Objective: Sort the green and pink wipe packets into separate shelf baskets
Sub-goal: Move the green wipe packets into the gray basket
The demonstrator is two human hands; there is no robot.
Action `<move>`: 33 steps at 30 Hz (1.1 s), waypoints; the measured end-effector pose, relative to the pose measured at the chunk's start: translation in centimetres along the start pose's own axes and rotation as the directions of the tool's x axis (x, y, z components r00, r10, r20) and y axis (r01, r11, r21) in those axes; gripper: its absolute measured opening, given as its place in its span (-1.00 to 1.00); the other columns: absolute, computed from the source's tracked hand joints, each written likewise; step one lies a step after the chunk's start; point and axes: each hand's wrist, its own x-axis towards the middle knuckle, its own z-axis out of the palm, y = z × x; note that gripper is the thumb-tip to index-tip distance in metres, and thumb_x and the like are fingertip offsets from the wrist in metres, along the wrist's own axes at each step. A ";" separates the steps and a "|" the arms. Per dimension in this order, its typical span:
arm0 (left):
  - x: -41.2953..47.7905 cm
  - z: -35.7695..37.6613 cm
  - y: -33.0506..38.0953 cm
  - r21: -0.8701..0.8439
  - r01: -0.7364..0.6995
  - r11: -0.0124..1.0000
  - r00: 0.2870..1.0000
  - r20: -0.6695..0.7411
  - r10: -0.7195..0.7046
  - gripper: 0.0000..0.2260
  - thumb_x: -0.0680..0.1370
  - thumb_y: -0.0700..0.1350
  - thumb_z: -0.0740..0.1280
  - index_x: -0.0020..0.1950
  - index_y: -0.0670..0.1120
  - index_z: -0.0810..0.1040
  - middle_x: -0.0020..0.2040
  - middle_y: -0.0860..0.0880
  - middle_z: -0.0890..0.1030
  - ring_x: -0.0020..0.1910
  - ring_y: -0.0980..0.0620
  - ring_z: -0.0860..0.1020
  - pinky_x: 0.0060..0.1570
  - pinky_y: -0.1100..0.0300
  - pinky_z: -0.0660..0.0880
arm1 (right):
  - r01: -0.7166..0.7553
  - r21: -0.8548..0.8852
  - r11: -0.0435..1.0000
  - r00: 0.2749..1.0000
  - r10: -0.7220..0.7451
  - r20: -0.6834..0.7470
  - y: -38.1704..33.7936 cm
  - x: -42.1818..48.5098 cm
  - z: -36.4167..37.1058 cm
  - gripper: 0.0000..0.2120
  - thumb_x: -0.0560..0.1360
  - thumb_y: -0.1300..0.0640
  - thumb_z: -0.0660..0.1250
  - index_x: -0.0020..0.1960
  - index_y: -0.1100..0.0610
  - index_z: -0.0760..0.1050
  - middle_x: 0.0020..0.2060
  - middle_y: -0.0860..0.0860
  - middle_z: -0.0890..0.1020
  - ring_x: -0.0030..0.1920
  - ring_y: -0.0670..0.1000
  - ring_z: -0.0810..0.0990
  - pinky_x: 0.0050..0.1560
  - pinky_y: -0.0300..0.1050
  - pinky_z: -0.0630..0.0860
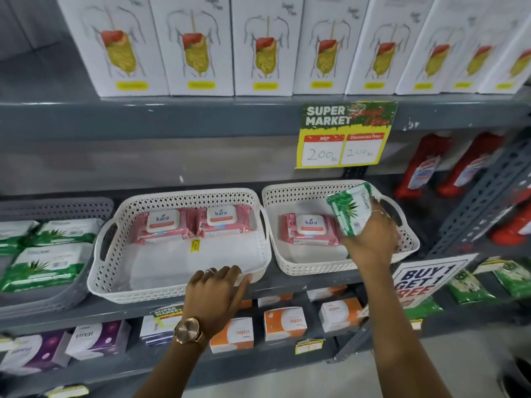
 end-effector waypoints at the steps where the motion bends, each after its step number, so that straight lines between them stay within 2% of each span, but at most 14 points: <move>1: -0.1 -0.3 -0.6 -0.004 0.003 1.000 1.000 -0.004 -0.003 -0.64 0.56 0.16 0.09 -0.13 0.00 0.59 -0.29 0.05 0.68 -0.37 0.01 0.61 -0.26 0.13 0.53 | 0.031 0.041 0.999 0.998 -0.032 0.044 -1.2 -0.5 0.1 -0.10 0.16 0.18 0.60 0.42 0.16 0.29 0.24 0.19 0.56 0.25 0.24 0.48 0.24 0.16 0.47; 5: -1.8 -2.0 -4.0 -0.032 0.017 0.999 0.998 -0.061 -0.019 -0.64 0.55 0.15 0.09 -0.13 0.00 0.60 -0.30 0.04 0.65 -0.31 -0.02 0.61 -0.28 0.12 0.53 | 0.167 0.258 0.952 0.956 -0.220 0.194 -7.6 -3.7 2.1 -0.16 0.10 0.24 0.59 0.34 0.11 0.39 0.14 0.10 0.62 0.13 0.12 0.58 0.13 0.09 0.56; 7: -2.9 -2.9 -6.0 -0.045 0.029 0.999 0.992 -0.123 -0.034 -0.68 0.53 0.11 0.15 -0.08 -0.03 0.62 -0.20 0.01 0.68 -0.18 -0.08 0.62 -0.17 0.08 0.53 | 0.200 0.319 0.926 0.932 -0.281 0.231 -10.6 -5.7 3.5 -0.20 0.08 0.27 0.55 0.30 0.10 0.42 0.12 0.07 0.60 0.09 0.09 0.57 0.06 0.04 0.59; 10: -5.1 -4.8 -10.7 -0.024 0.078 0.997 0.976 -0.200 -0.082 -0.72 0.54 0.07 0.20 -0.01 -0.04 0.62 -0.04 0.00 0.67 -0.01 -0.12 0.60 -0.01 0.04 0.44 | 0.239 0.388 0.890 0.896 -0.356 0.265 -16.3 -9.1 6.3 -0.14 0.07 0.29 0.57 0.34 0.07 0.40 0.15 0.07 0.53 0.09 0.05 0.52 -0.03 -0.19 0.53; 13: -7.2 -6.7 -15.5 0.003 0.163 0.987 0.958 -0.238 -0.157 -0.71 0.54 0.08 0.19 0.03 -0.04 0.61 0.02 -0.03 0.65 0.02 -0.14 0.58 0.01 0.02 0.41 | 0.283 0.445 0.850 0.831 -0.449 0.328 -21.4 -12.3 8.9 -0.11 0.08 0.25 0.57 0.37 0.01 0.38 0.11 0.04 0.54 0.09 0.03 0.50 0.04 -0.10 0.52; 16: -9.9 -8.0 -20.5 0.031 0.268 0.963 0.938 -0.236 -0.254 -0.72 0.54 0.10 0.18 0.02 -0.04 0.58 -0.02 -0.06 0.64 -0.04 -0.16 0.56 -0.01 0.02 0.38 | 0.307 0.497 0.812 0.772 -0.518 0.369 -26.0 -15.9 11.8 -0.04 0.09 0.27 0.54 0.43 -0.03 0.30 0.14 0.01 0.50 0.11 0.02 0.47 0.08 -0.14 0.45; 19: -12.1 -8.4 -24.4 0.036 0.360 0.932 0.919 -0.183 -0.348 -0.66 0.56 0.13 0.13 0.03 -0.05 0.57 -0.03 -0.06 0.63 -0.02 -0.16 0.57 0.08 0.00 0.42 | 0.317 0.525 0.790 0.704 -0.567 0.428 -29.7 -18.8 14.6 0.01 0.11 0.24 0.57 0.48 -0.01 0.22 0.29 0.00 0.47 0.24 0.01 0.44 0.20 -0.19 0.39; 22: -14.3 -8.7 -28.6 0.055 0.384 0.922 0.910 -0.194 -0.367 -0.67 0.55 0.13 0.16 -0.01 -0.06 0.60 -0.06 -0.04 0.65 0.01 -0.13 0.59 0.25 -0.03 0.35 | 0.342 0.527 0.778 0.630 -0.606 0.485 -34.2 -21.3 17.6 0.01 0.13 0.21 0.60 0.48 0.03 0.21 0.35 0.02 0.45 0.25 -0.05 0.40 0.18 -0.27 0.34; 24: -15.3 -8.7 -30.7 0.084 0.364 0.927 0.919 -0.195 -0.343 -0.68 0.56 0.12 0.17 -0.03 -0.06 0.60 -0.06 -0.03 0.66 0.05 -0.11 0.59 0.31 -0.06 0.30 | 0.381 0.518 0.766 0.579 -0.634 0.512 -37.3 -22.7 19.5 -0.01 0.14 0.20 0.59 0.48 0.02 0.21 0.36 0.04 0.47 0.30 0.01 0.43 0.27 -0.18 0.41; 27: -16.1 -7.8 -32.3 0.115 0.301 0.947 0.939 -0.208 -0.274 -0.68 0.58 0.12 0.18 0.04 -0.07 0.59 0.01 -0.04 0.65 0.18 -0.12 0.55 0.36 -0.09 0.27 | 0.451 0.497 0.742 0.497 -0.671 0.550 -41.4 -24.3 22.3 0.00 0.16 0.18 0.58 0.50 -0.02 0.18 0.38 0.05 0.46 0.35 0.08 0.44 0.28 -0.08 0.48; 33: -16.0 -6.1 -32.9 0.051 0.302 0.952 0.915 -0.295 -0.274 -0.71 0.58 0.11 0.22 0.06 -0.06 0.58 0.13 -0.07 0.63 0.34 -0.09 0.43 0.46 -0.07 0.18 | 0.652 0.401 0.643 0.291 -0.701 0.651 -46.3 -27.3 28.1 0.05 0.24 0.16 0.58 0.54 0.01 0.02 0.47 0.06 0.33 0.42 0.10 0.35 0.36 -0.03 0.36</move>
